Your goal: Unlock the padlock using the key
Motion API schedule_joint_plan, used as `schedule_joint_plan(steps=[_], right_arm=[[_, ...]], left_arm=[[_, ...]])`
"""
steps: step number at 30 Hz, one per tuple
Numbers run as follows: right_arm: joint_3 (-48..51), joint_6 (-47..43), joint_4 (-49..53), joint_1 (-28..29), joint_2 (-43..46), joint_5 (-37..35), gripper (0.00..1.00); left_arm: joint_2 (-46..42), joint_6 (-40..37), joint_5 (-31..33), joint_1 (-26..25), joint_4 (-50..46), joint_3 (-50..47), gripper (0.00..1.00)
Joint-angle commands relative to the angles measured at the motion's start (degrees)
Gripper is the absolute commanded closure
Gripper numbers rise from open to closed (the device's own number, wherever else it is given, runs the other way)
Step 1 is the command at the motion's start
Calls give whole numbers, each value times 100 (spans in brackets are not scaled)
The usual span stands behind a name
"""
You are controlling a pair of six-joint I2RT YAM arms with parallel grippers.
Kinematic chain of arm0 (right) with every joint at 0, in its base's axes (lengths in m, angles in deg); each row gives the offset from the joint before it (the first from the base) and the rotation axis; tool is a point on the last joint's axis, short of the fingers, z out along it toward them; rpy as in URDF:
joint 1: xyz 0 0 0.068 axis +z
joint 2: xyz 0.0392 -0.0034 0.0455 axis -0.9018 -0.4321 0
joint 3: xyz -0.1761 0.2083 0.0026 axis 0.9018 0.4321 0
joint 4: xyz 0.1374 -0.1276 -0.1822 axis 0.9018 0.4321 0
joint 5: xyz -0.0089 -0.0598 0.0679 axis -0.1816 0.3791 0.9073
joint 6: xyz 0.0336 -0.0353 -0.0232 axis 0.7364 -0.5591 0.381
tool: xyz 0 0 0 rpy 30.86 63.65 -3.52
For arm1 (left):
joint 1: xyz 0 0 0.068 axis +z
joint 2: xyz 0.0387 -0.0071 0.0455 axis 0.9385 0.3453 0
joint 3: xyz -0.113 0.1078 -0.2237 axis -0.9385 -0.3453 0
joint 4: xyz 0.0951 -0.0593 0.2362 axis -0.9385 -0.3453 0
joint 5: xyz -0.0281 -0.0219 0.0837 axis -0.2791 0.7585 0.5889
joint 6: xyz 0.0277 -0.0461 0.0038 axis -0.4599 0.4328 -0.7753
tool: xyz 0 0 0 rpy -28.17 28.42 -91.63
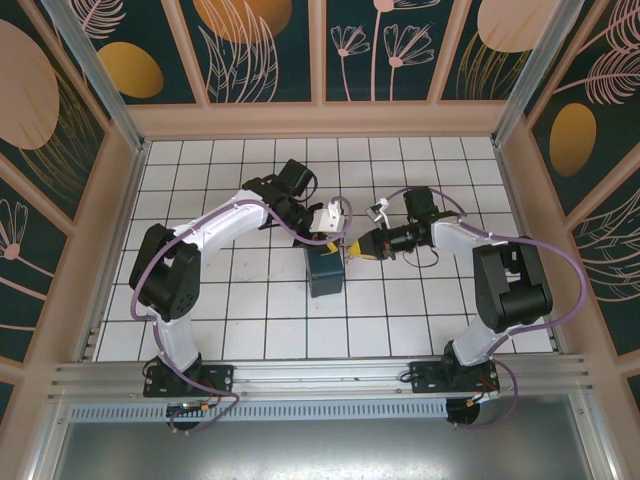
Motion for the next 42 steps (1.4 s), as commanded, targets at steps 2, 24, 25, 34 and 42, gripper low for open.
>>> schedule_joint_plan(steps=[2, 24, 25, 34, 42], right_arm=[[-354, -319, 276, 41, -58, 243, 100], [-864, -1474, 1635, 87, -390, 821, 100], [-866, -1559, 1686, 86, -383, 874, 100], [-837, -2125, 2089, 178, -528, 836, 100], [-521, -1829, 1837, 338, -146, 607, 100]], left_arm=[[-200, -396, -284, -10, -101, -104, 68], [-554, -1218, -354, -122, -179, -251, 68], [-593, -1261, -390, -123, -170, -275, 68], [-733, -1436, -467, -139, -199, -299, 68], [-700, -1312, -200, -138, 11, -421, 69]])
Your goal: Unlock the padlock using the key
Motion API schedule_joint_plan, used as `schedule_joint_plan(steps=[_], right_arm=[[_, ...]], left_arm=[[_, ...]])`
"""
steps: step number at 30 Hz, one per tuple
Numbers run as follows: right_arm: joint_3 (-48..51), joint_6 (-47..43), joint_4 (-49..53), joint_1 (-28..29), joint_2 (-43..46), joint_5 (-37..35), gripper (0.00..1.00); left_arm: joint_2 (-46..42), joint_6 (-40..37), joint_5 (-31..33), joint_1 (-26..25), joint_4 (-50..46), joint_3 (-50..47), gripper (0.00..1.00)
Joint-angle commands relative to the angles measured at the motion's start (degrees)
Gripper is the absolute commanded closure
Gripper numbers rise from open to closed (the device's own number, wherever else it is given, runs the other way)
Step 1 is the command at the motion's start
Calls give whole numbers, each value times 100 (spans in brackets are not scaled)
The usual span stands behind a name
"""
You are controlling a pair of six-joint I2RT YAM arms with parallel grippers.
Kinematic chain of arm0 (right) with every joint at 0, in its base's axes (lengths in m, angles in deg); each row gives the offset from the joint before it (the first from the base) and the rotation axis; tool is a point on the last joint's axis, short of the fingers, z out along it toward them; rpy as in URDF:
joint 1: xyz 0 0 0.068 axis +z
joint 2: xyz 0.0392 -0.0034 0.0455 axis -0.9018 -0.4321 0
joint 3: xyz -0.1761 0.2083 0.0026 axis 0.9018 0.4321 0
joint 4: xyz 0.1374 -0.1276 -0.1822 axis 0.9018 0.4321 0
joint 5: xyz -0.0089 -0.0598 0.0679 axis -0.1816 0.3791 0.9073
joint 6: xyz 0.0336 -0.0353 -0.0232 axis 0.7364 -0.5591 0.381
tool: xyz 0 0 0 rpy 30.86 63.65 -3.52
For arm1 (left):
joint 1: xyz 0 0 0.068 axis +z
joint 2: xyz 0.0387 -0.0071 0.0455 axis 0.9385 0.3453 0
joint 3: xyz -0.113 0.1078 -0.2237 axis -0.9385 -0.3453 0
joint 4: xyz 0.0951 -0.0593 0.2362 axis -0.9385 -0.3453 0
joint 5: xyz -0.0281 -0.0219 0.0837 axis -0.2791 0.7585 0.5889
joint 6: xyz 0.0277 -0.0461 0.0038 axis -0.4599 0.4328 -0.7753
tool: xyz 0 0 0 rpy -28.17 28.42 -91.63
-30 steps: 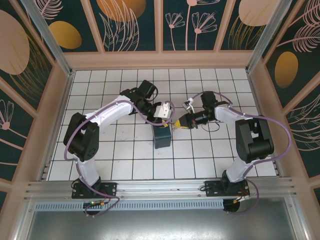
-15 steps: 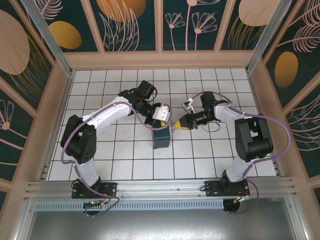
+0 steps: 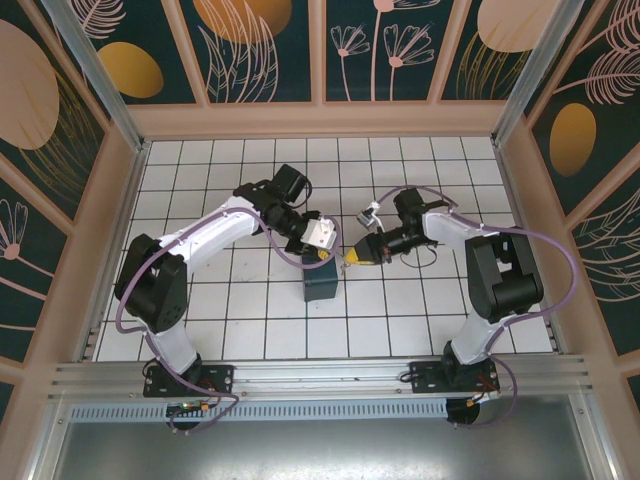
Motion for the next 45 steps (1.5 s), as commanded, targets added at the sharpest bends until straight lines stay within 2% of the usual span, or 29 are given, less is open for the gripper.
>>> schedule_joint_plan(steps=[1, 10, 16, 45], right_arm=[[149, 109, -214, 56, 291, 129, 100], [-263, -221, 97, -13, -64, 267, 100], [27, 52, -257, -158, 62, 221, 100], [-60, 74, -269, -5, -255, 64, 100]], left_arm=[[-128, -83, -173, -71, 183, 28, 69], [-247, -113, -344, -106, 203, -55, 68], [-250, -46, -262, -113, 257, -69, 69], [-212, 91, -244, -106, 373, -87, 69]])
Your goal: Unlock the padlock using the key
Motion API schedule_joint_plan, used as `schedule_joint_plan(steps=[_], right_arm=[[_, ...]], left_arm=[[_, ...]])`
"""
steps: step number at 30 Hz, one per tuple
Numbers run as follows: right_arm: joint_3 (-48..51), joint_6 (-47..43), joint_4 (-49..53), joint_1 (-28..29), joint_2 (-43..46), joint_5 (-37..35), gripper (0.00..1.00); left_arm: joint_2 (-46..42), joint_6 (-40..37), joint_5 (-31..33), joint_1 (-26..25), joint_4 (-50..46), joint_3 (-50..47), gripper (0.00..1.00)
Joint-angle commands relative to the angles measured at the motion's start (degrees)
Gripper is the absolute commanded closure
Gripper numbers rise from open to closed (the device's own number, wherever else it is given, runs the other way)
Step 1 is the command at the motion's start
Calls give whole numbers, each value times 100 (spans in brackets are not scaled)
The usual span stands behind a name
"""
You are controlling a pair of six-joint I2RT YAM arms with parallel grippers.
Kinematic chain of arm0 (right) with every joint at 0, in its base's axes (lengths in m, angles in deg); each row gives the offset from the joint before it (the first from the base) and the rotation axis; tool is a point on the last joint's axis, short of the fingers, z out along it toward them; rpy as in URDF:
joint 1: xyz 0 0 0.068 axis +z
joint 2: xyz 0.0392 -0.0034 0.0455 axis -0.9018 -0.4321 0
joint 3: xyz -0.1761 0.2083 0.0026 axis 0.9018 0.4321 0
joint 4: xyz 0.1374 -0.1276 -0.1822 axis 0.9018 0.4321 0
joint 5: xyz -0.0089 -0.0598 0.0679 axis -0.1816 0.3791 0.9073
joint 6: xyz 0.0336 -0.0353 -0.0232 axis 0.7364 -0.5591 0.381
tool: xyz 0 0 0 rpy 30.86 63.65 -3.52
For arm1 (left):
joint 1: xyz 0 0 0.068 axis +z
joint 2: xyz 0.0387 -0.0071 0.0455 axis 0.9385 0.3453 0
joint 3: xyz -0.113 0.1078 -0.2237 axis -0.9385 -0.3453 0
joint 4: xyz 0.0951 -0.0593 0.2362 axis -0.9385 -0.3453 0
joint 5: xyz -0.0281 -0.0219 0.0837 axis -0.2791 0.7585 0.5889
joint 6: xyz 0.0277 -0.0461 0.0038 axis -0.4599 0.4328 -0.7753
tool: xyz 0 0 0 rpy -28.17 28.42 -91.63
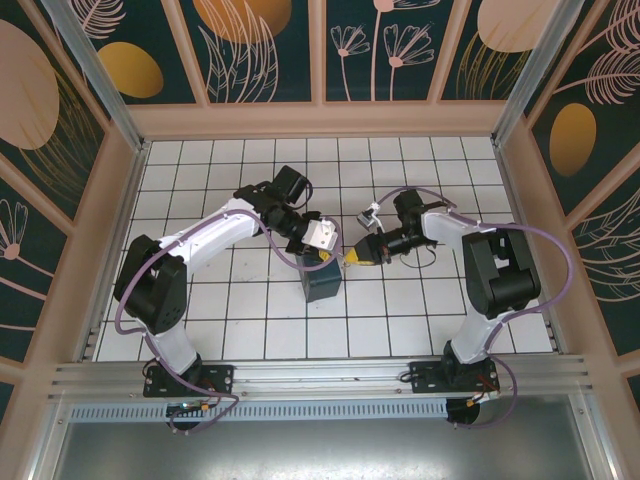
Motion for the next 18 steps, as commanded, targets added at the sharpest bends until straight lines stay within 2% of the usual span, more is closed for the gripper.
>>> schedule_joint_plan(steps=[1, 18], right_arm=[[-71, 14, -84, 40, -60, 34, 100], [-45, -42, -12, 52, 209, 142, 100]], left_arm=[[-165, 18, -398, -69, 171, 19, 69], [-104, 19, -389, -70, 140, 53, 69]])
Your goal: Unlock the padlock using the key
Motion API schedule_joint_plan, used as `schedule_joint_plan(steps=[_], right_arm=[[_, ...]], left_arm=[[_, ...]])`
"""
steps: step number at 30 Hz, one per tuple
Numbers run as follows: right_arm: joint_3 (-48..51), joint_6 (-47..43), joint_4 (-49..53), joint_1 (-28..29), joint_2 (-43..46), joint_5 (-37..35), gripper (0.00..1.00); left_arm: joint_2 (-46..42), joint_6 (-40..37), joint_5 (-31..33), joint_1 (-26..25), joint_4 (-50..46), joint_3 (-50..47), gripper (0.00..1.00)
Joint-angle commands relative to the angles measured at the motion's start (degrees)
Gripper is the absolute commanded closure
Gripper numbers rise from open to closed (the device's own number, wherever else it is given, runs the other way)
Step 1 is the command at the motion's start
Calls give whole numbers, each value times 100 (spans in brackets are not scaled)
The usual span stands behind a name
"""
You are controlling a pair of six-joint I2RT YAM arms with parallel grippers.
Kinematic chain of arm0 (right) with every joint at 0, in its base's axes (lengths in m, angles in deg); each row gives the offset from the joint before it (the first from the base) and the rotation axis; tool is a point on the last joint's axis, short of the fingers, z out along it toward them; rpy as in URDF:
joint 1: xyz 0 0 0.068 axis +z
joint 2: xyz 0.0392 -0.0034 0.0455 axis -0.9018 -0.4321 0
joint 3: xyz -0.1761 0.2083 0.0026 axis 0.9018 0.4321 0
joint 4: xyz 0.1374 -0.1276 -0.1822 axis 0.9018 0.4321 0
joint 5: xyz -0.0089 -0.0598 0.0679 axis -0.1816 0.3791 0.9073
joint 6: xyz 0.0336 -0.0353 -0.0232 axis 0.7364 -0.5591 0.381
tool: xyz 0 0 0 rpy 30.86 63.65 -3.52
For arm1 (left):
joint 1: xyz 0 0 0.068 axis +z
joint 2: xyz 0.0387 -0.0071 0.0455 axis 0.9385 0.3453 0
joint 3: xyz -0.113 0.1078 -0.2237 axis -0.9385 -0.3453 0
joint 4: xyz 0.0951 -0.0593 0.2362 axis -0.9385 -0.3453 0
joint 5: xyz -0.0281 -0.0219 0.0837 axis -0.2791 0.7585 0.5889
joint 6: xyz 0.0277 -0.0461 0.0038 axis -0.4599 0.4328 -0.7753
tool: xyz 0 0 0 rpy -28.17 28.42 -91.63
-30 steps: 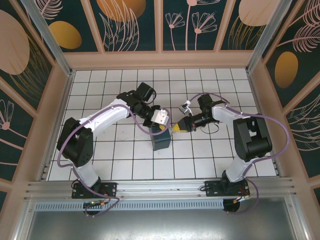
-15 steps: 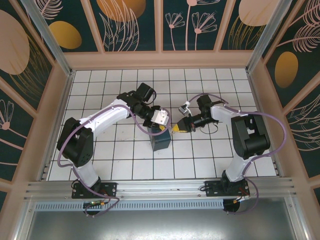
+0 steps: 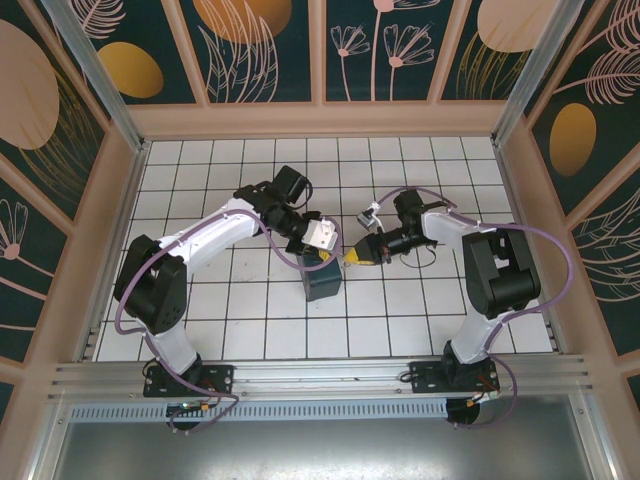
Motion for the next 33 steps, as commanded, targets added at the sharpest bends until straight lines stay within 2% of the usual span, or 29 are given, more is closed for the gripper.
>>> schedule_joint_plan(steps=[1, 8, 17, 23, 33], right_arm=[[-41, -53, -8, 48, 201, 107, 100], [66, 74, -143, 30, 272, 31, 100], [-441, -40, 143, 52, 169, 128, 100], [-411, 137, 139, 78, 347, 101, 100], [-310, 1061, -863, 318, 449, 393, 100]], left_arm=[[-102, 28, -387, -69, 139, 43, 69], [-97, 47, -380, -71, 141, 53, 69], [-115, -149, -545, -135, -1, 89, 69], [-45, -86, -455, -165, 47, 98, 69], [12, 262, -329, -165, 368, 44, 69]])
